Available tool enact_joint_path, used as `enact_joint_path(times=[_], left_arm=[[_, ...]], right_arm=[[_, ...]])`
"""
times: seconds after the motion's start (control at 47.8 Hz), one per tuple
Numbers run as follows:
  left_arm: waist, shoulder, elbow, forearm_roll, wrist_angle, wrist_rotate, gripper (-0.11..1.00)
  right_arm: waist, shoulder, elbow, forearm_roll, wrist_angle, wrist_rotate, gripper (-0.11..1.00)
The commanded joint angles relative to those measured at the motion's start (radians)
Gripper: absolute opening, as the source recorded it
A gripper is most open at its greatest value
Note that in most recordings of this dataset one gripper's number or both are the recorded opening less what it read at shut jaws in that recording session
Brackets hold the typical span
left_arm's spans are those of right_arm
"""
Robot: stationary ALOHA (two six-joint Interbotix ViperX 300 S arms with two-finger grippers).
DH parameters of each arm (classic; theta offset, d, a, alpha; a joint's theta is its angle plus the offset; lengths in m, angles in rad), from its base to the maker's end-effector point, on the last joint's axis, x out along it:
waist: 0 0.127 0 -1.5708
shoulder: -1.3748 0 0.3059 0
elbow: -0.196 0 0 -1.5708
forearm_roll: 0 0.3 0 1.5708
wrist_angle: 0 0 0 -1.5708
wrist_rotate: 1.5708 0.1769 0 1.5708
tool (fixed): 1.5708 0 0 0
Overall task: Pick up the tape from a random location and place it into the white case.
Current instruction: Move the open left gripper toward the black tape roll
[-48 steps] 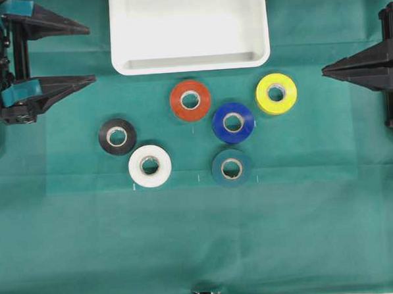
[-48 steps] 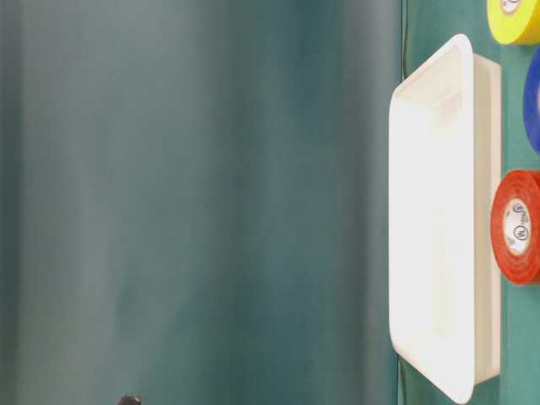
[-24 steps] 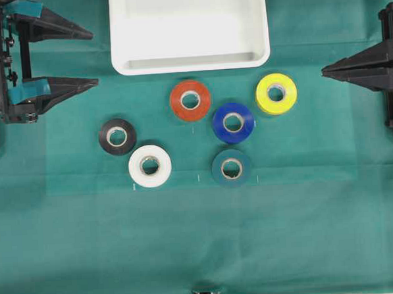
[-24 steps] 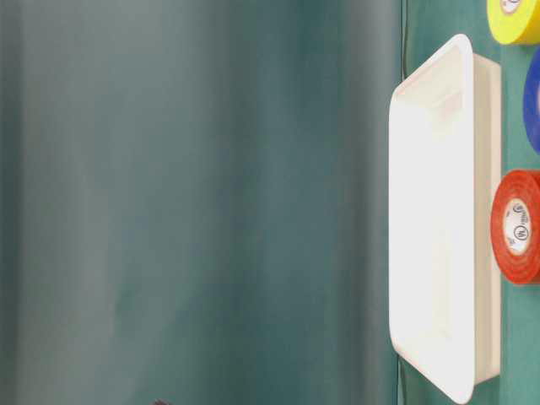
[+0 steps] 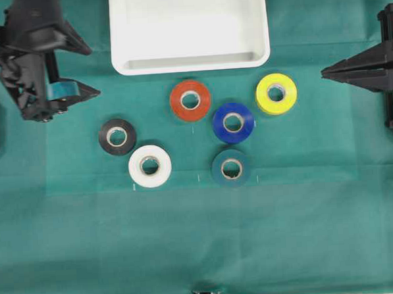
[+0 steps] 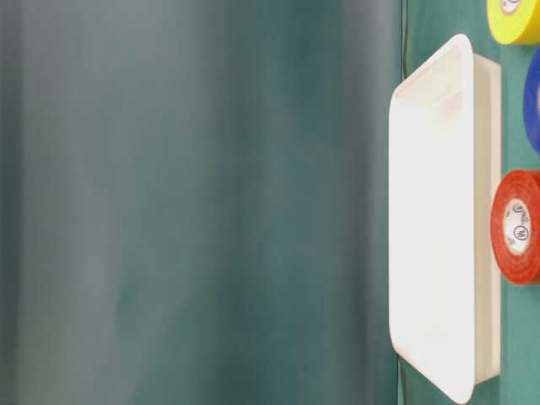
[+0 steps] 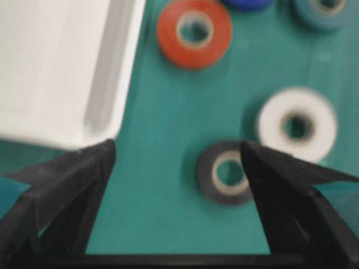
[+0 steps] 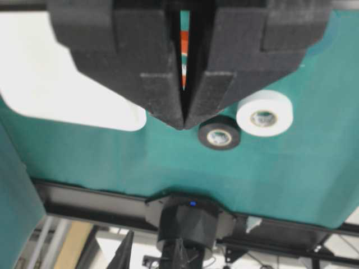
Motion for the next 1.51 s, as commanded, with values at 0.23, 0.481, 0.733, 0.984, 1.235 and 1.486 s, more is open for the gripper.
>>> enact_joint_path(times=[0.23, 0.481, 0.733, 0.984, 1.235, 1.486], left_arm=[[0.003, 0.072, -0.098, 0.006, 0.130, 0.002, 1.00], [0.003, 0.072, -0.097, 0.006, 0.132, 0.000, 1.00], [0.003, 0.075, -0.087, 0.006, 0.126, -0.002, 1.00], [-0.011, 0.123, -0.064, 0.006, 0.117, -0.021, 1.00], [-0.046, 0.175, -0.015, 0.003, 0.038, -0.060, 1.00], [-0.052, 0.233, 0.057, 0.003, -0.064, -0.091, 1.00]], right_arm=[[0.000, 0.008, -0.029, 0.000, 0.006, 0.002, 0.00], [0.000, 0.008, -0.029, 0.000, 0.006, 0.000, 0.00], [0.000, 0.008, -0.031, 0.000, 0.006, 0.000, 0.00], [0.000, 0.008, -0.029, -0.002, 0.008, 0.000, 0.00], [0.000, 0.008, -0.031, -0.002, 0.008, 0.000, 0.00], [0.000, 0.009, -0.029, -0.002, 0.008, -0.003, 0.00]])
